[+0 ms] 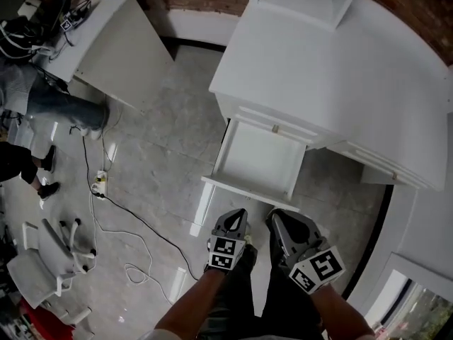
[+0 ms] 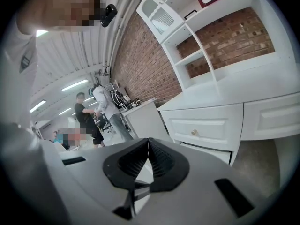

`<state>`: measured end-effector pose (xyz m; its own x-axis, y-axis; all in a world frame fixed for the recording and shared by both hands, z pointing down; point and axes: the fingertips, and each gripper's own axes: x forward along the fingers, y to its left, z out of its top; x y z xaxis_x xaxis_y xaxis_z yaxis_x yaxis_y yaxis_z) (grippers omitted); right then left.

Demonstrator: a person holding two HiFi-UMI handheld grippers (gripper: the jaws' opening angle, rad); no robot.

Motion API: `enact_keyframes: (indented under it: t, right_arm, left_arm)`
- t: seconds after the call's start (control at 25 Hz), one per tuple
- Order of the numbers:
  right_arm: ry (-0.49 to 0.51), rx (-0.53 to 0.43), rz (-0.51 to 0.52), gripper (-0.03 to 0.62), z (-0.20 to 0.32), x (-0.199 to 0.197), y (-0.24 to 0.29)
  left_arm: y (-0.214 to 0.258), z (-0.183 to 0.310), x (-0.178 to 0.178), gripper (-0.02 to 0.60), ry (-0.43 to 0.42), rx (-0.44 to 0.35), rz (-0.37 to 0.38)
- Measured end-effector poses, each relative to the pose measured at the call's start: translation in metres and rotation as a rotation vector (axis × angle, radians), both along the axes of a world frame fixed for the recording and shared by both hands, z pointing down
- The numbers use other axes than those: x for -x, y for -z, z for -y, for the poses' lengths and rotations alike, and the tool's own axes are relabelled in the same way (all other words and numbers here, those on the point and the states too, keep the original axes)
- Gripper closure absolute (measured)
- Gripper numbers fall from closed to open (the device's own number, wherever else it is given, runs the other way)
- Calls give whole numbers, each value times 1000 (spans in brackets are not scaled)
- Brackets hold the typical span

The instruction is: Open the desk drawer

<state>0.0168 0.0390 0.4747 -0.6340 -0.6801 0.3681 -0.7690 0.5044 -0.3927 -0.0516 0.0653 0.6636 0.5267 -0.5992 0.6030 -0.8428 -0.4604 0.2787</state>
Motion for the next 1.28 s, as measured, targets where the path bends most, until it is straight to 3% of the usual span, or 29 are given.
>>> enact_keyframes:
  t: [0.6,1.28]
  right_arm:
    - [-11,-139,40,576,2,11,170]
    - [3,-330,50,576,18,-2,307]
  left_arm:
    - [336,38,-5,569,-12,-293,-162]
    - [509,42,-21,569,-46,-456,-264]
